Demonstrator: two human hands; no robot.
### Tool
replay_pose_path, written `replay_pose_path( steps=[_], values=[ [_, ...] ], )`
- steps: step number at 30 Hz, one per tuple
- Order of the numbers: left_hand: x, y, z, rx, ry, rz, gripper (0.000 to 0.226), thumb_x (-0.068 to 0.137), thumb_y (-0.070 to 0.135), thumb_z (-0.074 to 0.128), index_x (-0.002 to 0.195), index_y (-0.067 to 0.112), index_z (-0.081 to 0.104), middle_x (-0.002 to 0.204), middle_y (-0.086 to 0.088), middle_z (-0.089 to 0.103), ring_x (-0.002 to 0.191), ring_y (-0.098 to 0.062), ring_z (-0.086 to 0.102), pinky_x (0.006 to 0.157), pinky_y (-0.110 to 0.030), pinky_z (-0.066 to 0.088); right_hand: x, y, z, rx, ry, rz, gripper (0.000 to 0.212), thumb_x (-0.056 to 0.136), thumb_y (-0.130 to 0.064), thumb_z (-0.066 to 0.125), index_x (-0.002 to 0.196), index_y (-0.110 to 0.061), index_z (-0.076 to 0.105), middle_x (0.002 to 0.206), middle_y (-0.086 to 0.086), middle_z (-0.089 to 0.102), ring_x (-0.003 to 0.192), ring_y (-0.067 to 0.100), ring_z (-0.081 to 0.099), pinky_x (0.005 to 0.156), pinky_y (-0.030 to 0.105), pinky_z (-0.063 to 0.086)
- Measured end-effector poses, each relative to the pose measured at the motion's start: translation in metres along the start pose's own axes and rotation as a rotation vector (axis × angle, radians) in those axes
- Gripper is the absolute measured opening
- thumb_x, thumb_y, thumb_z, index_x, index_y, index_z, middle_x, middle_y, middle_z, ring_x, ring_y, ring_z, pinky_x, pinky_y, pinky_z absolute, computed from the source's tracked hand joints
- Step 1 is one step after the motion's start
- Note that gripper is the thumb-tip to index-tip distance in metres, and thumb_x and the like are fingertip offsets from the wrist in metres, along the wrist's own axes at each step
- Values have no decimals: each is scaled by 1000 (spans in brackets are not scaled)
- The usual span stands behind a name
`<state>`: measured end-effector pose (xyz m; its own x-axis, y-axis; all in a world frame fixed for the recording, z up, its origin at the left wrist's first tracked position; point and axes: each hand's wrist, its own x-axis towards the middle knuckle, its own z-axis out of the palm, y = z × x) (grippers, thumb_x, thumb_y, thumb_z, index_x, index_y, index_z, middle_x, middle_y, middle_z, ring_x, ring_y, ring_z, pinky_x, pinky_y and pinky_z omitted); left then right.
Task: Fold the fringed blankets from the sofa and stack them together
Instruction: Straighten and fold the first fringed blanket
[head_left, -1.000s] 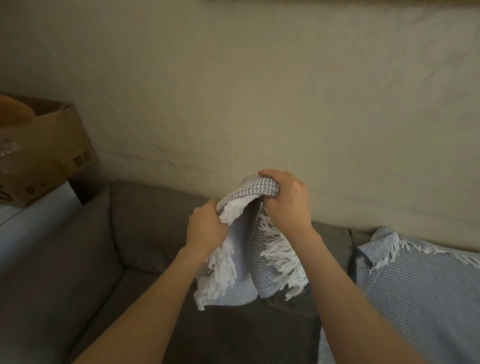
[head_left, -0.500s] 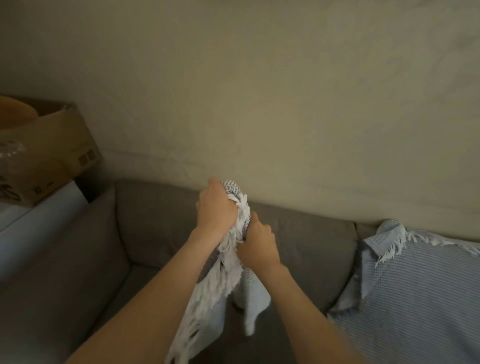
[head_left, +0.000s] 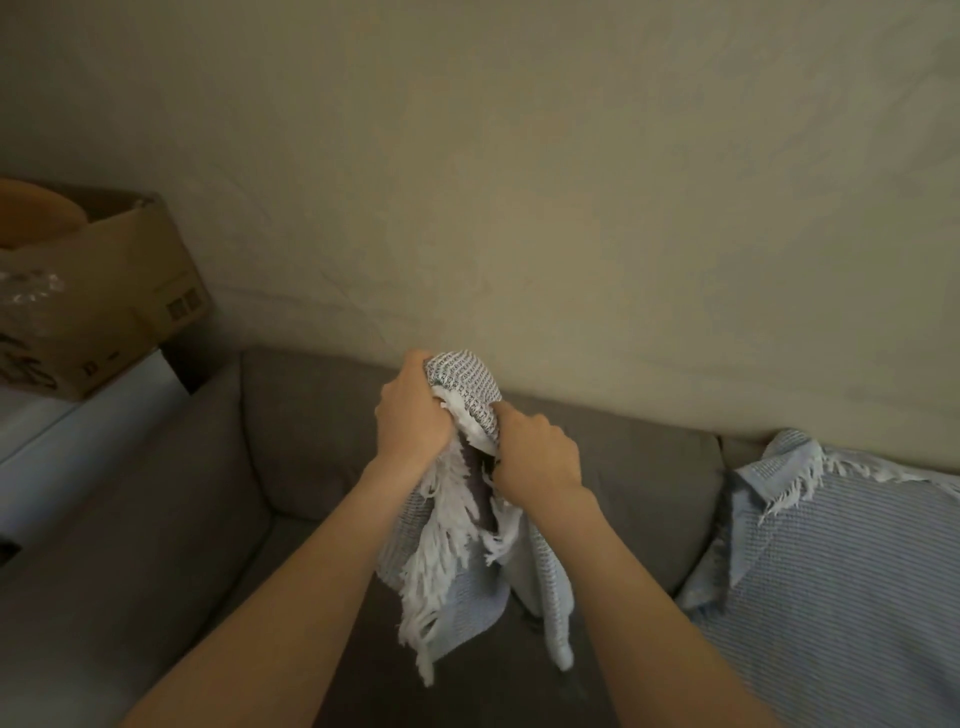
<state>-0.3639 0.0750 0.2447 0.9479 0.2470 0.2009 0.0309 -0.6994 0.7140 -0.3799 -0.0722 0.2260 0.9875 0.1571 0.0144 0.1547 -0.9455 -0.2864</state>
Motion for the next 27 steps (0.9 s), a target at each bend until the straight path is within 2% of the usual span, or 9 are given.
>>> replay_pose_path(
  steps=[5,11,16,19,21,22,23,25,27],
  values=[
    [-4,4,5,60,32,68,25,101,27,58,122,15,53,112,-9,70,104,-37,67,89,-49,53,-1,-4,-15,-223,23,24,35,96,-7,59,128,-20,56,120,9,68,110,35,69,73,37,41],
    [-2,6,11,77,50,72,19,102,24,56,118,15,52,109,-8,69,100,-35,67,90,-50,53,-1,5,-23,-232,27,63,39,93,-7,61,128,-22,55,119,7,69,109,35,70,73,37,41],
    [-3,12,18,-71,54,44,30,97,24,66,125,18,56,113,-8,70,105,-32,67,93,-48,56,-8,2,9,-38,-67,3,70,91,-14,67,150,-18,30,115,14,66,105,41,68,75,42,47],
    [-4,5,13,-144,7,140,41,90,17,73,129,18,59,113,-7,72,104,-27,68,91,-43,56,-7,7,28,325,-196,-84,107,78,-25,75,160,-14,7,116,11,65,100,35,69,73,37,54],
    [-1,-5,6,-169,-12,188,44,87,14,76,128,20,62,111,-2,73,102,-22,70,90,-41,58,-3,19,29,559,-361,-103,126,69,-40,80,165,-22,1,133,1,62,115,24,66,87,33,55],
    [1,-8,2,-185,-15,189,42,87,12,76,126,21,63,110,1,74,100,-17,71,90,-41,59,1,25,27,657,-382,-70,122,67,-46,79,166,-24,12,138,-4,59,123,20,63,96,34,55],
    [4,-12,0,-207,-27,178,39,89,10,75,124,23,65,109,5,74,99,-11,71,90,-39,59,4,30,24,745,-331,-16,107,68,-49,75,161,-23,32,137,-6,60,126,18,62,102,36,53],
    [7,-15,-4,-267,-89,149,34,93,4,71,119,26,68,105,11,75,96,2,70,90,-33,60,12,36,19,867,-74,138,65,80,-40,66,141,-18,62,127,-3,68,122,17,64,101,34,51],
    [9,-15,-7,-335,-156,129,34,96,-1,64,113,27,71,104,11,76,97,1,70,92,-31,60,20,42,16,914,193,334,44,98,-29,57,139,-13,60,128,6,67,119,22,63,97,30,45]
  ],
)
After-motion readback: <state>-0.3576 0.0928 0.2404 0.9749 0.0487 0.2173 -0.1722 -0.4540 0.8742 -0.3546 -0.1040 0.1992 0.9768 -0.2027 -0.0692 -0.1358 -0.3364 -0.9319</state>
